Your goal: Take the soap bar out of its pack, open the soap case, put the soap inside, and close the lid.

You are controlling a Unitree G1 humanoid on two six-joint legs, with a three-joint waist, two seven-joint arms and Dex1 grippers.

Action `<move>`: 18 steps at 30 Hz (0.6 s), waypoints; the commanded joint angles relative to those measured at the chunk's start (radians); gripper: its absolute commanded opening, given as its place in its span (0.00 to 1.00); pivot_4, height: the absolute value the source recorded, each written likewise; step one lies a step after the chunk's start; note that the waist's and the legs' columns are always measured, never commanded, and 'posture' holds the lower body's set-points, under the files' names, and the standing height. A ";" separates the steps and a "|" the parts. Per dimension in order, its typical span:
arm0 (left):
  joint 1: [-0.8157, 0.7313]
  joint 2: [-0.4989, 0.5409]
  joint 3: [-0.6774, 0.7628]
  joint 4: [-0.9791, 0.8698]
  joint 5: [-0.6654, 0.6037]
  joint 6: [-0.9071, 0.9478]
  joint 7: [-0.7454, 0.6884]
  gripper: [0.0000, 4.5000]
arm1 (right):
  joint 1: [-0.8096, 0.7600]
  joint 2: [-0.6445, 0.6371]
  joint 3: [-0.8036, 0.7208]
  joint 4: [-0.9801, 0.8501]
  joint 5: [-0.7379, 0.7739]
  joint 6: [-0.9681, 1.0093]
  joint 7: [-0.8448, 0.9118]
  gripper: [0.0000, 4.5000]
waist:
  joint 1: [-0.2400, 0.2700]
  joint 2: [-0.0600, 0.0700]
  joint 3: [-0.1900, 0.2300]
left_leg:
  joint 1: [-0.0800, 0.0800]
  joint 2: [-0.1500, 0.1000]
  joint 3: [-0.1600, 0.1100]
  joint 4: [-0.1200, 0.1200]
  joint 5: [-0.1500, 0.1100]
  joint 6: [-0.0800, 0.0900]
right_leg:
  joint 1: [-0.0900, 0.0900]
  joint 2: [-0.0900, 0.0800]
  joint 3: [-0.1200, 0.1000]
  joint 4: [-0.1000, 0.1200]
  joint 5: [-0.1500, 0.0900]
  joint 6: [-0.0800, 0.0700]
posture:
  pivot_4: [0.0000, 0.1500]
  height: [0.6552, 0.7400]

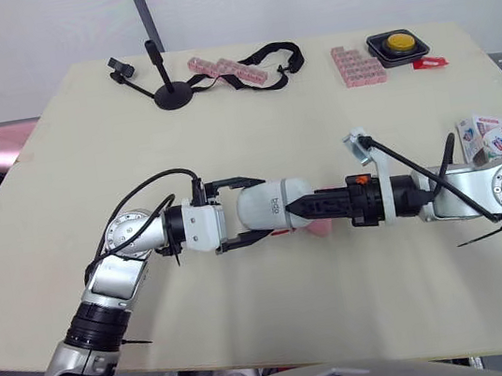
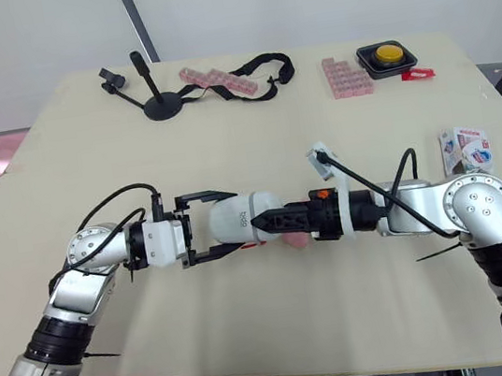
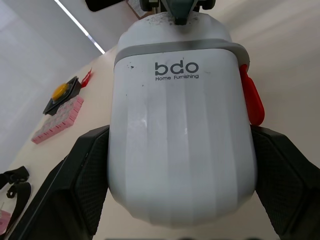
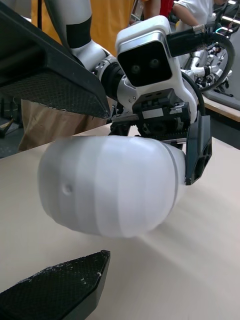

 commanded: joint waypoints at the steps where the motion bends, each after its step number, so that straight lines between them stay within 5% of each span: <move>1: -0.002 0.009 -0.002 -0.035 -0.008 -0.010 0.009 0.77 | -0.018 0.000 -0.006 -0.003 0.053 -0.022 -0.013 0.75 | 0.000 0.000 0.000 | 0.000 0.000 0.000 0.000 0.000 0.000 | 0.000 0.000 0.000 0.000 0.000 0.000 | 1.00 1.00; 5: 0.000 0.009 -0.003 -0.037 -0.007 -0.008 0.014 0.77 | -0.019 -0.001 -0.005 0.003 0.053 -0.020 -0.013 0.46 | 0.000 0.000 0.000 | 0.000 0.000 0.000 0.000 0.000 0.000 | 0.000 0.000 0.000 0.000 0.000 0.000 | 1.00 1.00; 18: 0.002 0.008 -0.006 -0.029 -0.008 0.005 0.025 0.77 | -0.028 -0.013 -0.019 0.014 0.067 0.009 0.057 0.45 | 0.001 0.000 0.000 | 0.000 0.000 0.000 0.000 0.000 0.000 | 0.000 0.000 0.000 0.000 0.000 0.000 | 1.00 1.00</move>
